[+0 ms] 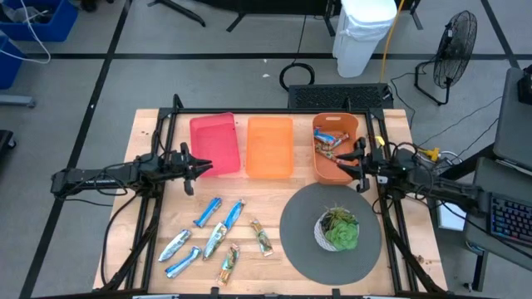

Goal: Pick and place Granola Bars by type
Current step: Put the middle blue granola bar into the pink bin

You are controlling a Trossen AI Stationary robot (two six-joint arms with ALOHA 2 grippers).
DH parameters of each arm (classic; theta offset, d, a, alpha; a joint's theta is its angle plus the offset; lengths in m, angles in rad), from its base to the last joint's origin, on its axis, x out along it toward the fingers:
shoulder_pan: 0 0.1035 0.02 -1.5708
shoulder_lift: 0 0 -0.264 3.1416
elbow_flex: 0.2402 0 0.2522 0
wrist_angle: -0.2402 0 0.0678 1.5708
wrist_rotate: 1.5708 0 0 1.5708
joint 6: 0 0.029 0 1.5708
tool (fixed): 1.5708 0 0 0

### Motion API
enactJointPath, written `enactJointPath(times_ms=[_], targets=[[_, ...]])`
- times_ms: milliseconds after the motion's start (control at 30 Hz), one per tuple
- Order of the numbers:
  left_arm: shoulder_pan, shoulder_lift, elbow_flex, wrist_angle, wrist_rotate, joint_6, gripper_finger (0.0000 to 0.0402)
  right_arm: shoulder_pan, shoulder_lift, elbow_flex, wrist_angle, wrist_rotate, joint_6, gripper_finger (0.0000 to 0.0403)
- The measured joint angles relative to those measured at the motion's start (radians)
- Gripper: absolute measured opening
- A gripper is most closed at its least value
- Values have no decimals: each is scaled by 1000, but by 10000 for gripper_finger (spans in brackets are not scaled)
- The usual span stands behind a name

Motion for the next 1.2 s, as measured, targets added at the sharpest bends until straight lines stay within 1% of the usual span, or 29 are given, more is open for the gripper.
enactJointPath(times_ms=[133,200,300,367,433,600,733,967,1100,1200], targets=[[0,0,0,-1,0,-6,72,0,-96,0,-78,10,-18,128],[0,0,0,-1,9,-34,72,0,-106,0,-131,66,-44,128],[-1,0,0,8,19,-48,72,0,-102,0,-233,178,-97,128],[-1,0,0,14,32,-77,72,0,-103,0,-261,219,-105,128],[-1,3,0,38,48,-119,72,0,-103,0,-259,223,-108,128],[-2,5,0,88,44,-129,72,0,-103,0,-264,211,-118,128],[-1,5,0,86,4,-130,72,0,-102,0,-266,210,-98,128],[-1,6,0,68,0,-131,72,0,-102,0,-267,209,-79,128],[-1,18,0,38,20,-222,72,0,-102,0,-267,209,-72,128],[-7,49,0,28,89,-319,72,0,-102,0,-267,209,-71,128]])
